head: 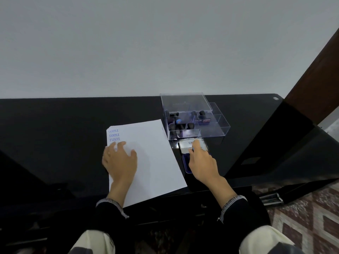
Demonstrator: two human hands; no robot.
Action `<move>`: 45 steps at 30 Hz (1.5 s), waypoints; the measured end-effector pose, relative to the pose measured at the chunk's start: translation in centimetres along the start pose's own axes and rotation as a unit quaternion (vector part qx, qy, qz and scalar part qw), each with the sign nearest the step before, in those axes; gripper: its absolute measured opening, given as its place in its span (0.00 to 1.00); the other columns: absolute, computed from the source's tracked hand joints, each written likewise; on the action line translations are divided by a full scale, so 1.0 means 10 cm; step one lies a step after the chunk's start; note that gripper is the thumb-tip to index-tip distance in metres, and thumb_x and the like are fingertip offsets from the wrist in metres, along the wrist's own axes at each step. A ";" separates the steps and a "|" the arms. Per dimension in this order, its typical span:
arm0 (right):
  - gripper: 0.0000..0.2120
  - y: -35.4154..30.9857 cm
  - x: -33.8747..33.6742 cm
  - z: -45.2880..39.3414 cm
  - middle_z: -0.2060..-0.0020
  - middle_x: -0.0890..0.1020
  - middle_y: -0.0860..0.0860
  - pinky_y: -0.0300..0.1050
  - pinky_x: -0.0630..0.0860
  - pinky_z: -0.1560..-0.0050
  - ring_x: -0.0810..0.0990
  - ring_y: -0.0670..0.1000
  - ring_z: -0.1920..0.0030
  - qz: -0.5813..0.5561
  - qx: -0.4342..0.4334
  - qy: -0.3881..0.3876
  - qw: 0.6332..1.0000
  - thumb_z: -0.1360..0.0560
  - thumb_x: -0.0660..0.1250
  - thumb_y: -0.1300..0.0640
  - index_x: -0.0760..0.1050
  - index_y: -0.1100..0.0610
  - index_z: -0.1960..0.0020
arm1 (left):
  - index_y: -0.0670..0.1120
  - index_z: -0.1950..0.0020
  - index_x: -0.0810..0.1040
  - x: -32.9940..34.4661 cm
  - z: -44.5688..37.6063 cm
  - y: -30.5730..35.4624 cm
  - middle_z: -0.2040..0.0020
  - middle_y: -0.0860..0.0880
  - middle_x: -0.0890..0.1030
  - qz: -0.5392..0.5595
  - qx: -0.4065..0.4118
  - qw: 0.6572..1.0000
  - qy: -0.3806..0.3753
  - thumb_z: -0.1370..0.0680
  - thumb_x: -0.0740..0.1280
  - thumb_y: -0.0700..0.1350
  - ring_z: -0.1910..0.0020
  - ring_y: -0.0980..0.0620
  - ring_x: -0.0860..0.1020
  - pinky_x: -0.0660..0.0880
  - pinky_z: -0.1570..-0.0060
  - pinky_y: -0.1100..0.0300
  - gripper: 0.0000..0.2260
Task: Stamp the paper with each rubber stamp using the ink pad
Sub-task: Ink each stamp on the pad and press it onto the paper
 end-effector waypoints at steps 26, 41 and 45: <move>0.07 0.04 0.04 0.04 0.66 0.76 0.49 0.47 0.68 0.66 0.72 0.52 0.68 0.016 0.014 0.037 0.999 0.17 0.53 0.54 0.63 0.57 0.43 | 0.47 0.30 0.71 0.01 -0.16 -0.20 0.29 0.46 0.67 -0.060 0.021 0.998 -0.023 0.28 0.69 0.64 0.36 0.41 0.65 0.62 0.36 0.49 0.32; 0.05 0.03 0.05 0.03 0.66 0.80 0.49 0.49 0.68 0.49 0.71 0.51 0.69 0.032 -0.011 0.069 0.997 0.18 0.54 0.57 0.65 0.56 0.44 | 0.47 0.29 0.71 0.03 -0.15 -0.20 0.29 0.45 0.65 -0.075 0.034 0.996 -0.024 0.27 0.67 0.64 0.35 0.41 0.64 0.61 0.35 0.48 0.32; 0.06 0.01 0.05 -0.09 0.63 0.80 0.50 0.51 0.69 0.48 0.72 0.53 0.66 0.055 -0.014 0.039 0.998 0.19 0.54 0.58 0.64 0.56 0.43 | 0.47 0.29 0.71 0.03 -0.15 -0.20 0.29 0.45 0.65 -0.075 0.031 0.996 -0.026 0.27 0.67 0.64 0.35 0.41 0.64 0.61 0.35 0.48 0.32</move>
Point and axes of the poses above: each hand's wrist, its own z-axis away from the middle knuckle, its own x-axis out of the palm, y = z × x, the point moved 9 cm from there along -z, towards the middle knuckle
